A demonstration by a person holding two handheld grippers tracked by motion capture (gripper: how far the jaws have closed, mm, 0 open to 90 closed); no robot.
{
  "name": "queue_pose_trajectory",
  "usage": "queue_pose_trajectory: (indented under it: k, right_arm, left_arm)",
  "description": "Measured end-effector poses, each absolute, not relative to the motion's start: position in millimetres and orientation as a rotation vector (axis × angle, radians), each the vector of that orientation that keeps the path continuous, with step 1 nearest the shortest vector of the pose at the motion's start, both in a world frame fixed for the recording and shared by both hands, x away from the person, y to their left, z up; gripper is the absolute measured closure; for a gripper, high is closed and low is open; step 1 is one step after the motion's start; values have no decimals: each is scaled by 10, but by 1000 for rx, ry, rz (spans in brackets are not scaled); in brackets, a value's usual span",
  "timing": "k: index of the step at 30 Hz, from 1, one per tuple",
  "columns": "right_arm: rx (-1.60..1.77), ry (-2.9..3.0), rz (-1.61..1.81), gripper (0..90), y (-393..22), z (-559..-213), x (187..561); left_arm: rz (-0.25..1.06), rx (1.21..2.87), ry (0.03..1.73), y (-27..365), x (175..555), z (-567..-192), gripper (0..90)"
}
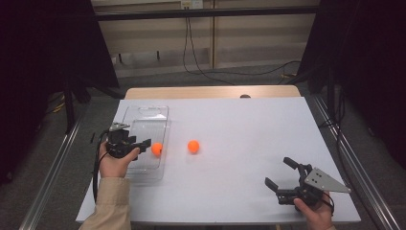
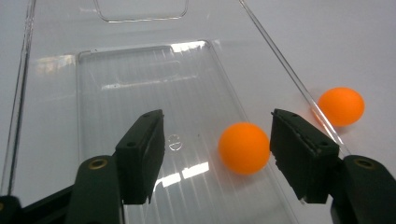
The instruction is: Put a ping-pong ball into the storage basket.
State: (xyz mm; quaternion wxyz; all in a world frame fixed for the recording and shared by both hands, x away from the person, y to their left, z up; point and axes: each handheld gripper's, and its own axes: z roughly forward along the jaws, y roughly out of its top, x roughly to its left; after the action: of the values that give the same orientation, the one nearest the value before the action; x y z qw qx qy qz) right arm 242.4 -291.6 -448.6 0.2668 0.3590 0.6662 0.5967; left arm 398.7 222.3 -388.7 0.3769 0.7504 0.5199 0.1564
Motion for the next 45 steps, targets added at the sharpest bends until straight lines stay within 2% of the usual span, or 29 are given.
queue_pose_trajectory:
  k: [24,45]
  right_arm:
    - [968,1799,1609,26,-2917,-4485,2422]
    - [969,1800,1607,26,-2916,-4488,2421]
  left_arm:
    - [366,1919,1216,1992,3886,-3651,190]
    - [342,1929,1162,1818,3831,-3540,128]
